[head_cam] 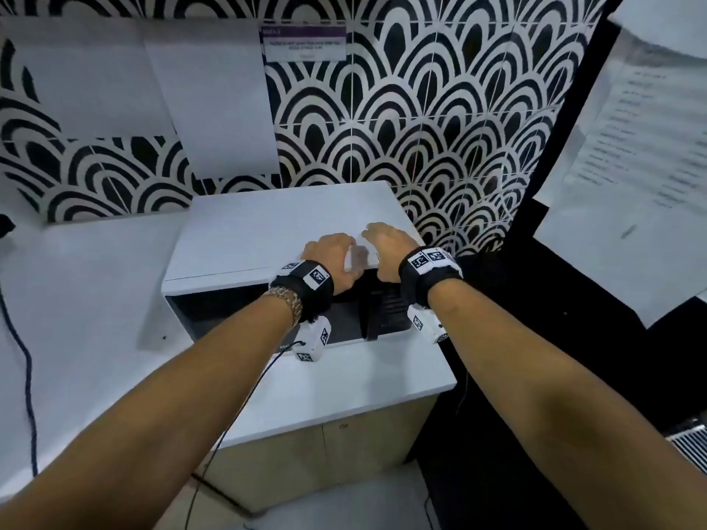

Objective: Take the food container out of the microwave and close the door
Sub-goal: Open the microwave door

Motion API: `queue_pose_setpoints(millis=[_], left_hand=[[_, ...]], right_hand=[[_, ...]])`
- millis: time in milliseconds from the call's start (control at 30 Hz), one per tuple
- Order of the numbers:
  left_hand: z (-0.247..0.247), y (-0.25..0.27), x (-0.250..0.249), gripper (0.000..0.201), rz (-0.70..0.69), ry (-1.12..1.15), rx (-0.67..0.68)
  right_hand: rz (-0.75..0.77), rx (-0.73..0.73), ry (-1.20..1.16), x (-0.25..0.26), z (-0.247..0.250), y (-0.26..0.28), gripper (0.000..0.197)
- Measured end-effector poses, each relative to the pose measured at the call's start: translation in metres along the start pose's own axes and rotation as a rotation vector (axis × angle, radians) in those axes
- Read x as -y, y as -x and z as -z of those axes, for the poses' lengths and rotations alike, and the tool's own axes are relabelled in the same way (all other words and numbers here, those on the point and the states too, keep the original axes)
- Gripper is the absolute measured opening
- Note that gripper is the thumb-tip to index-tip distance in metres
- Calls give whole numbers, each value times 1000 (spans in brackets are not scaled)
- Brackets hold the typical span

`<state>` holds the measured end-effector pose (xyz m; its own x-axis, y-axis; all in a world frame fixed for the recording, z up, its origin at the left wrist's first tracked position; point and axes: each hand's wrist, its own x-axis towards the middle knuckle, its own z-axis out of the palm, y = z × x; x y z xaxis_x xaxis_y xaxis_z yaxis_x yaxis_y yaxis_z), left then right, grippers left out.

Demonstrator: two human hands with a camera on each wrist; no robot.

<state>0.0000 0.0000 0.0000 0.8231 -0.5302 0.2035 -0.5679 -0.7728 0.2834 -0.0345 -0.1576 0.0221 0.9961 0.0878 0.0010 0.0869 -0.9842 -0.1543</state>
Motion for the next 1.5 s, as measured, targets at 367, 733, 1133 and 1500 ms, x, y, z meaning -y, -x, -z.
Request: queue_pose_setpoints(millis=[367,733,1133,1500], left_hand=[[-40,5,-5,77,-47,-118,83],[-81,38,-27,32,244,139,66],[-128,25,-29,29,381,466,154],[-133,26,-27,23,366,495,119]], right_hand=[[4,85,208,-40,-39,-21,136],[33,32,253,-62,-43,-32,156],[18,34,239,-61,-43,-29,157],[12,31,230,-63,-46,-31,157]])
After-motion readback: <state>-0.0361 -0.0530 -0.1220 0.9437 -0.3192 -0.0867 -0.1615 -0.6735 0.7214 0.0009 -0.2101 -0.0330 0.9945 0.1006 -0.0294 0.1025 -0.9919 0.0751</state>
